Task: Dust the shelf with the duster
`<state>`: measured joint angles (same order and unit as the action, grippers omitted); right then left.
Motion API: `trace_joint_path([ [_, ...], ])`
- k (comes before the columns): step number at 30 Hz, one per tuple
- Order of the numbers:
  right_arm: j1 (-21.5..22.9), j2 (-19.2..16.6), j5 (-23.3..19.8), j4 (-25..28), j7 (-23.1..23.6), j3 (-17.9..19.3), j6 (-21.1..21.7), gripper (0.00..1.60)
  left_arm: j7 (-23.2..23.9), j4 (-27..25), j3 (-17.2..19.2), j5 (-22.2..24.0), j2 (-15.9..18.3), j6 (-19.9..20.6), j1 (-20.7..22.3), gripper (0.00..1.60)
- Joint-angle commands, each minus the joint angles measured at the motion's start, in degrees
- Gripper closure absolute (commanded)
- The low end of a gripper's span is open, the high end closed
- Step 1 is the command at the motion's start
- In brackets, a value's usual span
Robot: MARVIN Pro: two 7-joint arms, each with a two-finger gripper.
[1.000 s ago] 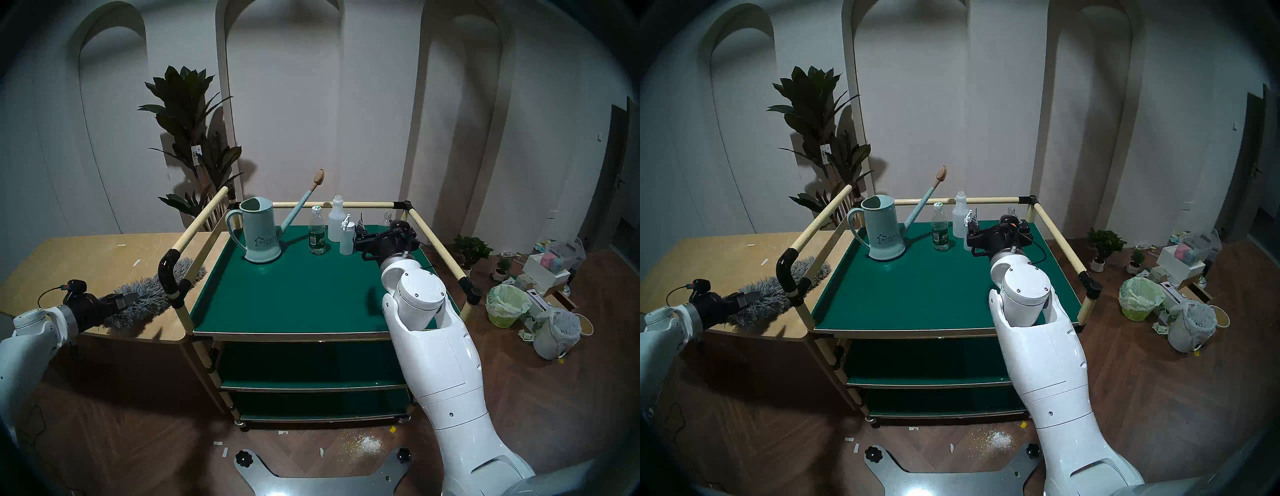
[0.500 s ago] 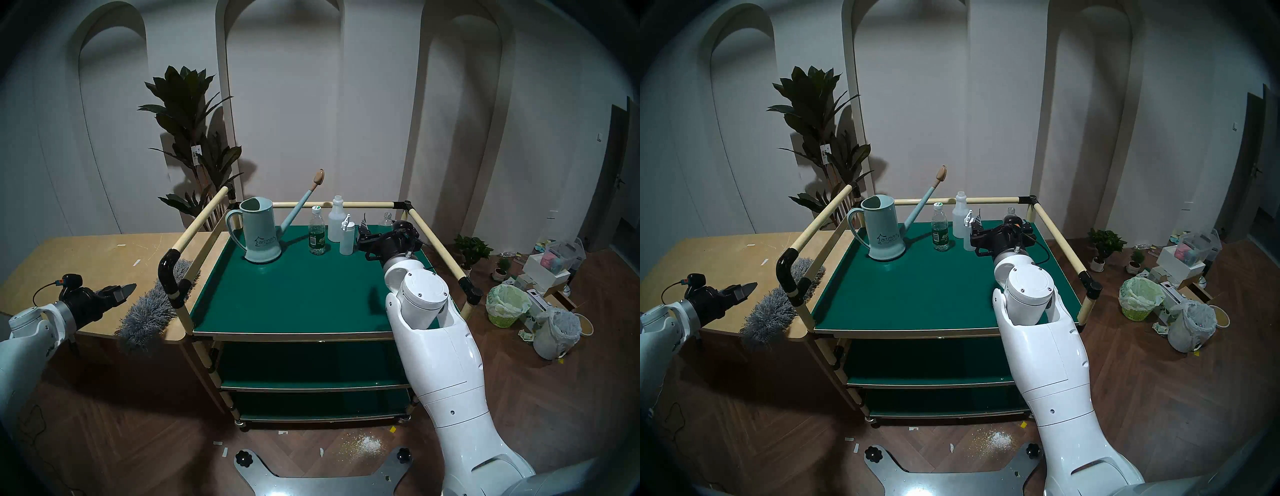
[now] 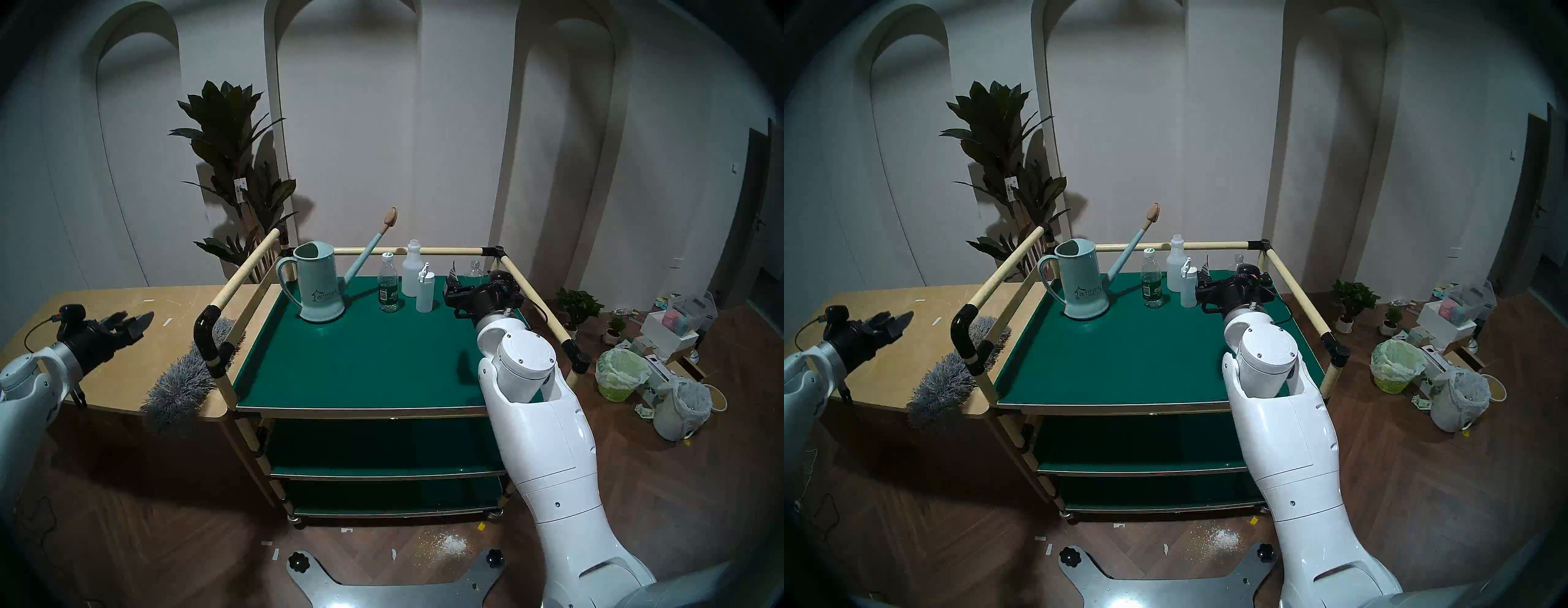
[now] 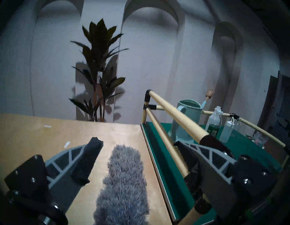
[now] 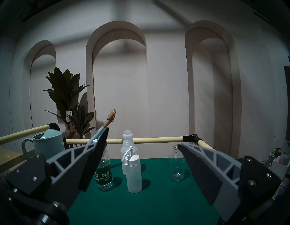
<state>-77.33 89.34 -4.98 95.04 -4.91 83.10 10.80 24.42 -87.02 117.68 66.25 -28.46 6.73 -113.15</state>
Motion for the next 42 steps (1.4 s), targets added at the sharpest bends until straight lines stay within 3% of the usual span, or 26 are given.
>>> trace_joint_path([
  [1,1.1,-0.2,0.0,0.9,0.1,0.6,-0.4,0.00,-0.3,-7.3,6.1,-1.9,2.9,-1.5,1.6,0.00],
  [6,1.2,-0.3,-0.5,0.1,0.9,1.3,-0.8,0.00,0.1,-10.5,3.7,-2.0,5.4,-1.3,3.7,0.00],
  [13,1.4,0.0,-2.1,0.3,2.1,2.4,-1.6,0.00,-7.0,-16.9,-2.9,-1.9,7.1,-1.4,6.5,0.00],
  [29,1.7,0.0,-4.7,-1.3,4.5,4.0,-2.0,0.00,-24.8,-28.8,-15.6,-4.1,6.3,-2.4,13.7,0.00],
  [42,3.0,0.5,-6.5,-3.3,5.8,4.6,-1.7,0.00,-33.8,-31.0,-24.3,-5.6,4.2,-2.9,18.8,0.00],
])
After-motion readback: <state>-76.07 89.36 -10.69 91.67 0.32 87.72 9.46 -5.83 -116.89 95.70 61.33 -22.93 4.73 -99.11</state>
